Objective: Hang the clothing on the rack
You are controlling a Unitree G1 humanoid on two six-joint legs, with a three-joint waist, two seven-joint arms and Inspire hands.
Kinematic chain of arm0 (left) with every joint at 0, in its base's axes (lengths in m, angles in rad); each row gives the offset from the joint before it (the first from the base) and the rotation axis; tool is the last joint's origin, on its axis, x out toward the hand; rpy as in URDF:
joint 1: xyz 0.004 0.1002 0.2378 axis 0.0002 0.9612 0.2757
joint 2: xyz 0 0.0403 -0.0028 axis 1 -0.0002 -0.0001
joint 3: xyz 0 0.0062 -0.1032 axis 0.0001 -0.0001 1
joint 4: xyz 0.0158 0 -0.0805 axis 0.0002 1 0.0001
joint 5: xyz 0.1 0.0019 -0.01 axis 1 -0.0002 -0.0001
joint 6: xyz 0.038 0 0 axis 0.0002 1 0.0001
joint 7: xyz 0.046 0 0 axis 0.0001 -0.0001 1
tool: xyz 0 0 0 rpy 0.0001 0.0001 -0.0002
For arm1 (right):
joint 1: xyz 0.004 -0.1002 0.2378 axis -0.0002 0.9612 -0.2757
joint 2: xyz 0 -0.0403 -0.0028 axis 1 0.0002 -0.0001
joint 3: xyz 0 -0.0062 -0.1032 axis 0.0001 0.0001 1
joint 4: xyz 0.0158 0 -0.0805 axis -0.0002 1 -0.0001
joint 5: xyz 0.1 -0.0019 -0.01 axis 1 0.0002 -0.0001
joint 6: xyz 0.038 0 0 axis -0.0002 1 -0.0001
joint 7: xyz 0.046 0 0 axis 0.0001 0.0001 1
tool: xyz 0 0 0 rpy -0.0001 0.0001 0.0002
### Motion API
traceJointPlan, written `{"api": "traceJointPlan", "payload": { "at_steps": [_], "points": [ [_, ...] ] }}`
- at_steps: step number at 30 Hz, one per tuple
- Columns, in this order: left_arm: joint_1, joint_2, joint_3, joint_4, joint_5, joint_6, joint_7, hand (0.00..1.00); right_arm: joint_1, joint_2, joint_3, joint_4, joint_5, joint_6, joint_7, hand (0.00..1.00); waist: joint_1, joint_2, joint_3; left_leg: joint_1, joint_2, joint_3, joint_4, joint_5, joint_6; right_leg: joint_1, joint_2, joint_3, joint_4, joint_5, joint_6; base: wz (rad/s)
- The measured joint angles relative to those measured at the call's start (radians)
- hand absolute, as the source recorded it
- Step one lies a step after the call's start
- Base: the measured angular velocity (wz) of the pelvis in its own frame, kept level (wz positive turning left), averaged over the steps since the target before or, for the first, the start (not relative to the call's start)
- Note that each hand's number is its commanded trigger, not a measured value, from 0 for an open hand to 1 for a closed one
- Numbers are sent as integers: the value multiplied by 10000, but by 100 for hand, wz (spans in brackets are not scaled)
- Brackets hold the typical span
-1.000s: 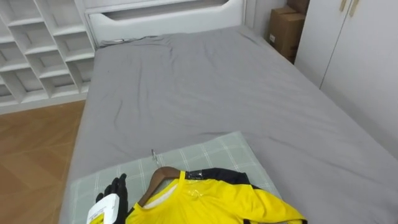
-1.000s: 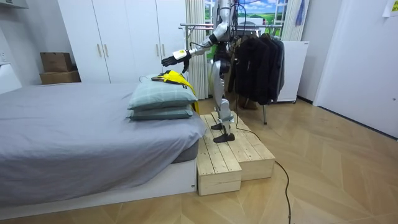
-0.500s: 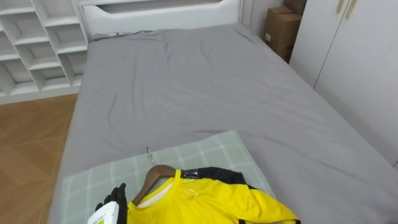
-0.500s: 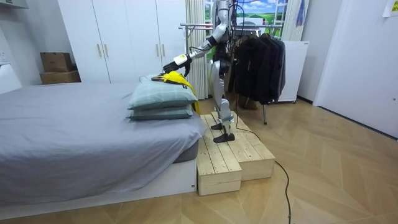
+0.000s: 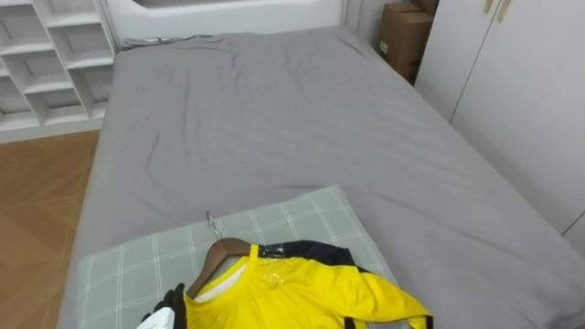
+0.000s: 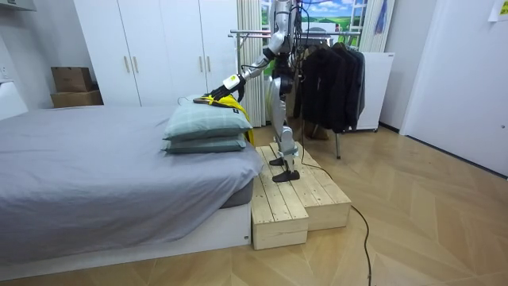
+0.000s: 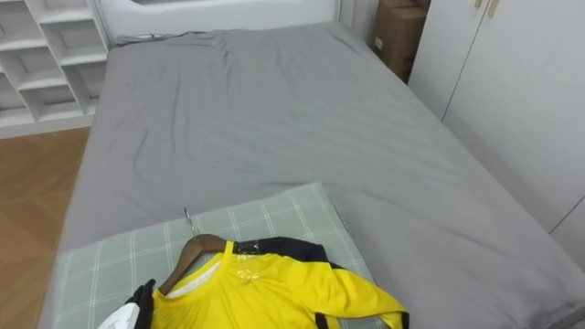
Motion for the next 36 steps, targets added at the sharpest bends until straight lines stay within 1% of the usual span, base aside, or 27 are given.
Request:
{"api": "traceJointPlan", "payload": {
  "at_steps": [2, 4, 7, 10, 17, 18, 19, 22, 24, 30, 31, 32, 34, 36],
  "points": [
    [-115, 0, -3, 226, -36, -35, 11, 0, -25, 28, 2, 29, -11, 0, -90, 0, -43, -1, 0, 8, 7, 35, -7, 0, 0, -11, 8, 2, 33, 0, 0, 0],
    [-238, 0, -3, 465, -356, -39, 18, 0, -52, 32, 0, 21, -46, 1, -224, 0, -74, 2, -1, 11, 22, 87, -16, 0, 0, -55, 17, 30, 101, 0, 0, -5],
    [-248, 5, 2, 526, -375, -39, 37, 0, -60, 32, 0, 8, -46, 2, -394, 0, -91, 5, -9, -9, 36, 172, -38, 0, -1, -136, 29, 103, 148, 1, 0, -9],
    [-247, 12, 2, 580, -376, -39, 37, 0, -25, 39, -1, 49, -26, 15, -601, 0, -206, -8, -18, -9, 36, 201, -22, 0, 0, -144, 27, 126, 169, 2, -1, -2],
    [-288, -6, 98, 693, -392, -39, 35, 0, 135, 50, -3, 61, -44, 25, -983, 0, -204, -9, -35, -5, 49, 282, -23, 0, 0, -206, 36, 218, 223, 3, -2, -3],
    [-288, 0, 166, 693, -423, -37, 34, 0, 110, 50, 4, 55, -51, 32, -1047, 0, -176, -1, -50, -40, 66, 311, -23, 0, 0, -308, 48, 253, 308, 3, -1, -9],
    [-291, 13, 165, 693, -487, -37, 34, 0, 105, 49, 3, 42, -53, 32, -1060, 0, -170, 3, -63, -73, 70, 311, -20, 0, 0, -339, 52, 254, 315, 3, -1, -6],
    [-310, 6, 156, 750, -764, -31, 31, 0, 112, 49, 9, 27, -49, 39, -1067, 0, -192, -1, -64, -140, 79, 297, 35, -1, -1, -362, 56, 247, 307, 8, -9, 0],
    [-311, 5, 152, 768, -1133, -21, 32, 0, 108, 49, 29, 24, -42, 41, -1070, 0, -190, 0, -64, -145, 91, 296, 37, -1, -2, -362, 67, 247, 307, 12, -15, 0],
    [-484, 23, 140, 1042, -1353, -25, 37, 0, -145, 63, 462, 108, -22, 38, -1029, 0, -195, -9, -65, -321, 124, 356, 83, 7, -14, -512, 88, 249, 323, 36, -48, 0],
    [-518, 24, 139, 1048, -1400, -25, 37, 0, -166, 72, 501, 106, -22, 36, -1025, 0, -198, -24, -55, -345, 128, 364, 106, 7, -14, -517, 88, 251, 333, 37, -50, 0],
    [-603, 26, 140, 1076, -1451, -26, 37, 0, -211, 85, 592, 110, -24, 36, -1024, 0, -196, -53, -31, -368, 137, 375, 128, 7, -14, -533, 92, 254, 336, 41, -56, 0],
    [-729, 52, 126, 1244, -1487, -58, 36, 0, -281, 92, 723, 102, -25, 34, -1023, 0, -193, -75, -43, -479, 146, 367, 205, 5, -15, -652, 94, 247, 345, 50, -64, 0],
    [-911, 65, 109, 1403, -1736, -58, 29, 0, -365, 97, 883, 92, -24, 33, -1027, 0, -190, -94, -33, -575, 149, 367, 221, 5, -15, -690, 96, 247, 342, 74, -61, 0]
  ]
}}
